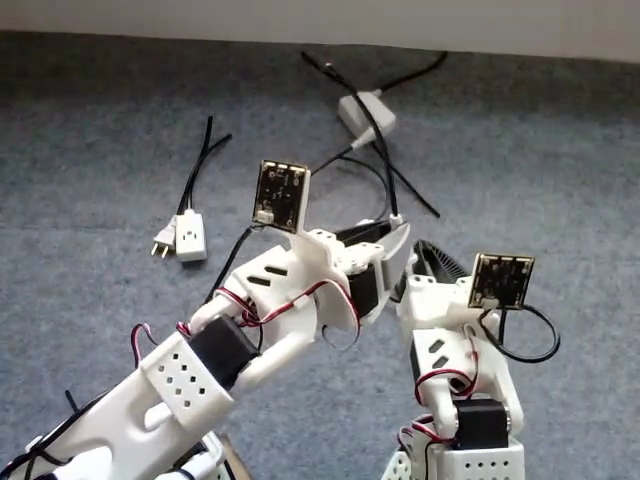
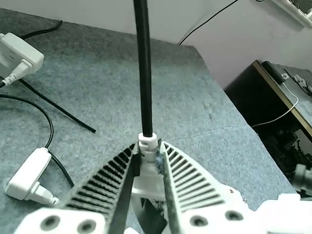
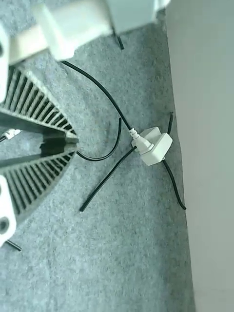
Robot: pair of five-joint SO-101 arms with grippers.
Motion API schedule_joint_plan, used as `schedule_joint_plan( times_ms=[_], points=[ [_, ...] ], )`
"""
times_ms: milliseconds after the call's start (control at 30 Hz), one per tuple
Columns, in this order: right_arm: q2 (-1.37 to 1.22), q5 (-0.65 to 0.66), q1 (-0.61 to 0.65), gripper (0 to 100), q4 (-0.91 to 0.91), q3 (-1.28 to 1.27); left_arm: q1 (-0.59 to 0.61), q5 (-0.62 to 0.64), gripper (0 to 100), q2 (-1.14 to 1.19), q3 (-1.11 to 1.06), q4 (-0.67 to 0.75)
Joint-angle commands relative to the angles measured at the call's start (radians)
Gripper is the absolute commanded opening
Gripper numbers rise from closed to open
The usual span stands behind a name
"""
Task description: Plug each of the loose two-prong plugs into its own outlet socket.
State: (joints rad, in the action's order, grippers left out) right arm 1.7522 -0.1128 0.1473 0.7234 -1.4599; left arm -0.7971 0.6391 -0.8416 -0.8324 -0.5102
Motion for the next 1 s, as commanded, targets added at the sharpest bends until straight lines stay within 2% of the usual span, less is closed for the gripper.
schedule_joint_plan(
  times_ms=[0,100,200,400,500,633,833,967],
  points=[
    [0.008,0.011,-0.021,0.6,-0.033,0.013,-0.059,0.002,1,-0.071,-0.010,-0.086],
    [0.008,0.011,-0.021,0.6,-0.033,0.013,-0.047,-0.002,1,-0.134,-0.010,-0.089],
    [0.008,0.044,-0.019,0.6,-0.016,0.007,0.021,-0.061,1,-0.113,-0.010,-0.034],
    [0.019,0.051,-0.001,0.6,0.081,0.036,0.102,-0.083,1,0.116,0.004,0.169],
    [0.019,0.058,0.065,0.6,0.151,0.073,0.097,-0.083,1,0.257,0.050,0.236],
    [0.019,0.058,0.111,0.6,0.168,0.090,0.076,-0.078,1,0.372,0.114,0.245],
    [0.019,0.058,0.107,0.6,0.140,0.081,0.047,-0.078,1,0.374,0.134,0.241],
    [0.010,0.092,0.067,0.6,0.101,0.077,0.035,-0.078,1,0.351,0.139,0.150]
  ],
)
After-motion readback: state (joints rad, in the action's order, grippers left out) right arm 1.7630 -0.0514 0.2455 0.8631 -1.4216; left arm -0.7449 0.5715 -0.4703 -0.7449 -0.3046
